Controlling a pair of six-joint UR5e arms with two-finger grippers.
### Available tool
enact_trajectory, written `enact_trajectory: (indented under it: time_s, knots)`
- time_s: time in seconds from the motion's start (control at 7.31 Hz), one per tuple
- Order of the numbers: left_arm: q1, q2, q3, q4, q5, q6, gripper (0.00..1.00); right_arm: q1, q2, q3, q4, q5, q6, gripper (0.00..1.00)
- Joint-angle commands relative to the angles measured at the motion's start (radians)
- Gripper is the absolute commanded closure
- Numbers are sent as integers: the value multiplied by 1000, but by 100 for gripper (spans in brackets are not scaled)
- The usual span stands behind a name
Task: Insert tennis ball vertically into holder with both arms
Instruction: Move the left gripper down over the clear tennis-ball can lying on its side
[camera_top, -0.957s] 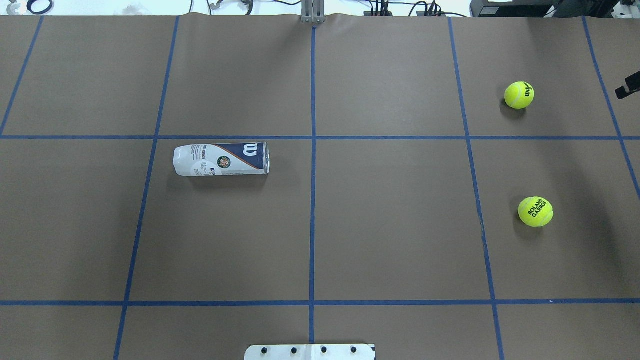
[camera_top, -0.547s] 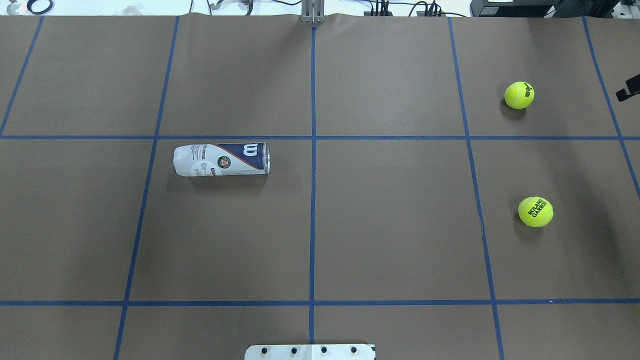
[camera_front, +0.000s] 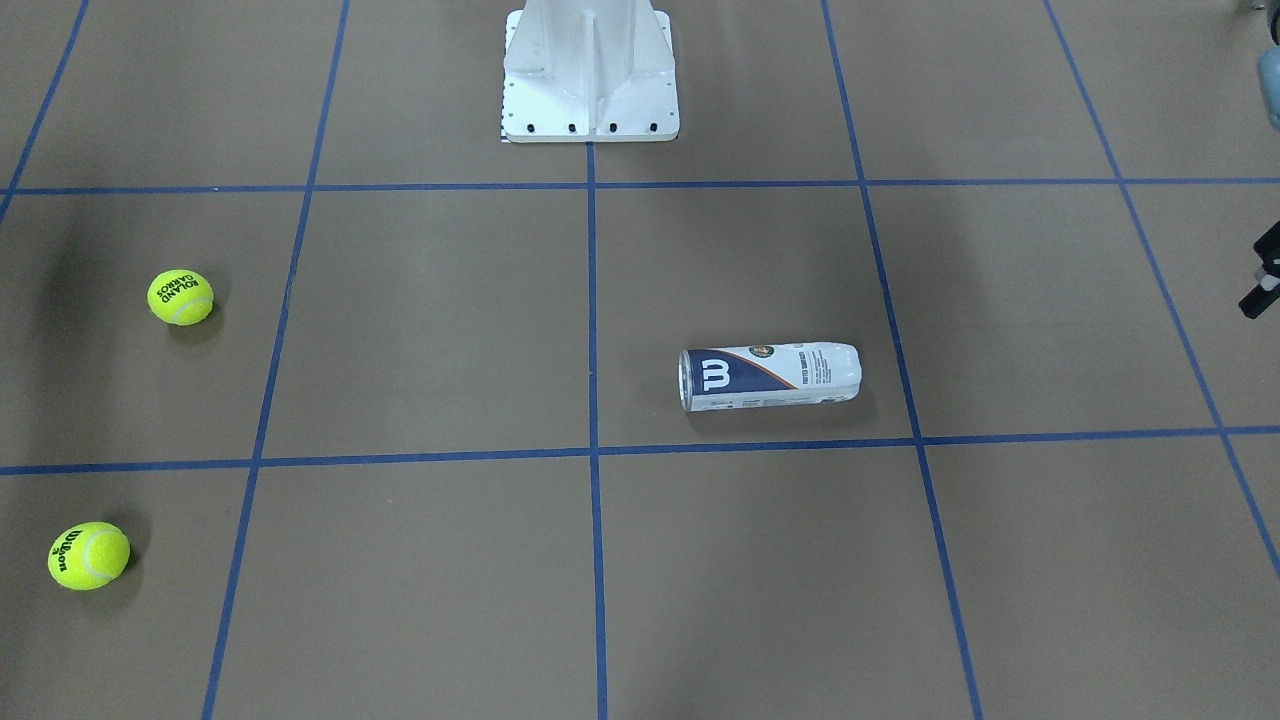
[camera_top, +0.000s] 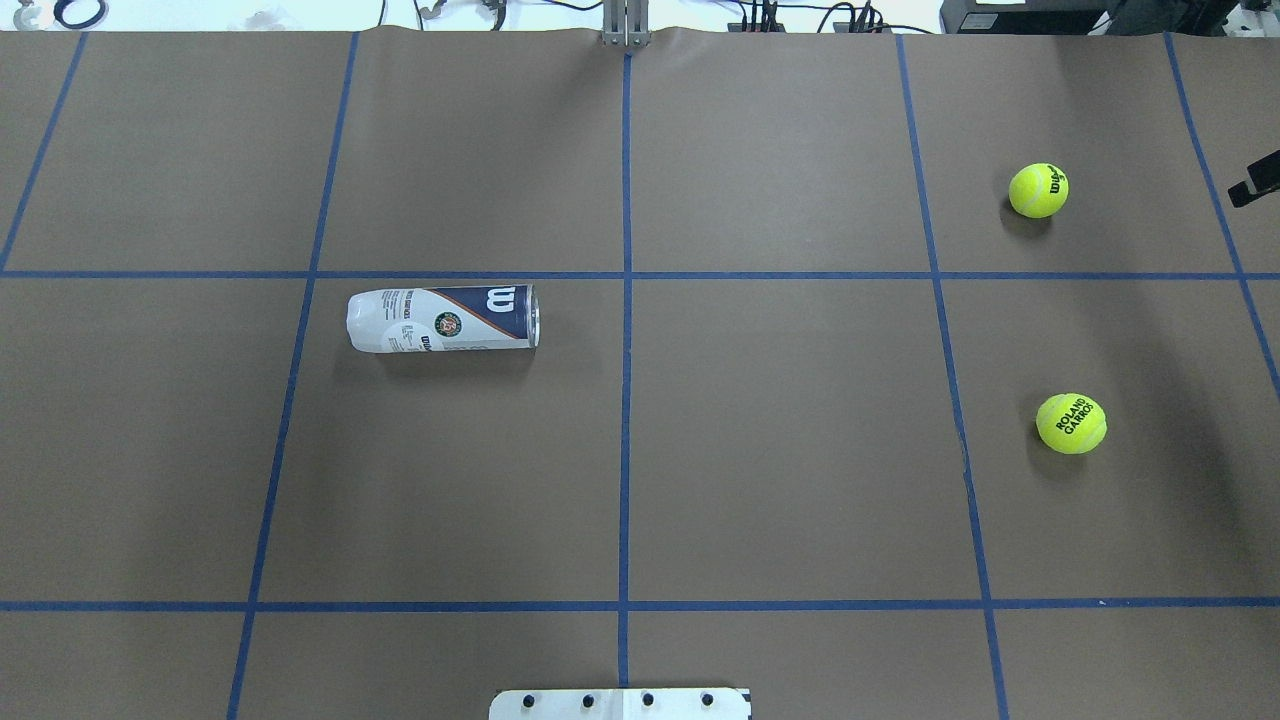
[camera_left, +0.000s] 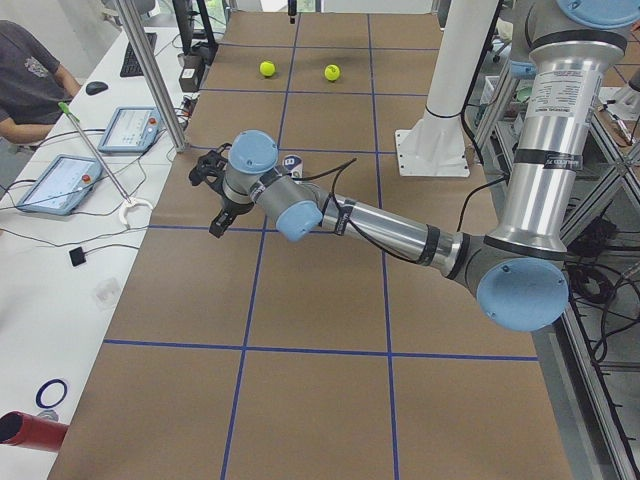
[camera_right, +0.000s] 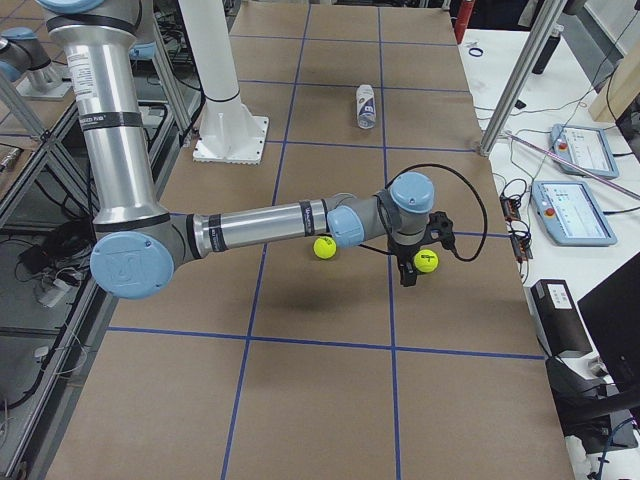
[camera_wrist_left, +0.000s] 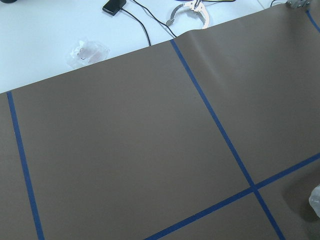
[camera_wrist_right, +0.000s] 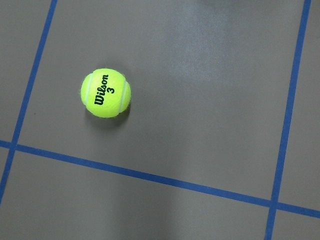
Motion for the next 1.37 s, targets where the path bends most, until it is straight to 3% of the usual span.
enact_trajectory:
  time_s: [0.0,0.27,0.41,0.55,0.82,1.23]
  knots:
    - [130,-117,76,-30,19,-46,8,-2,2,-2,0,2,1,0]
    - [199,-201,120,-33,17,-93,17,-2,2,0,0,2,1,1]
    - [243,-245,122,-31,26,-94,10,0,2,1,0,2,1,0]
    - [294,-311,121,-30,107,-120,1,0,2,1,0,3,1,1]
    - [447,-371,122,-25,250,-128,1,-2,2,0,0,2,1,1]
    - [558,-457,144,28,287,24,1,-2,2,4,0,3,1,1]
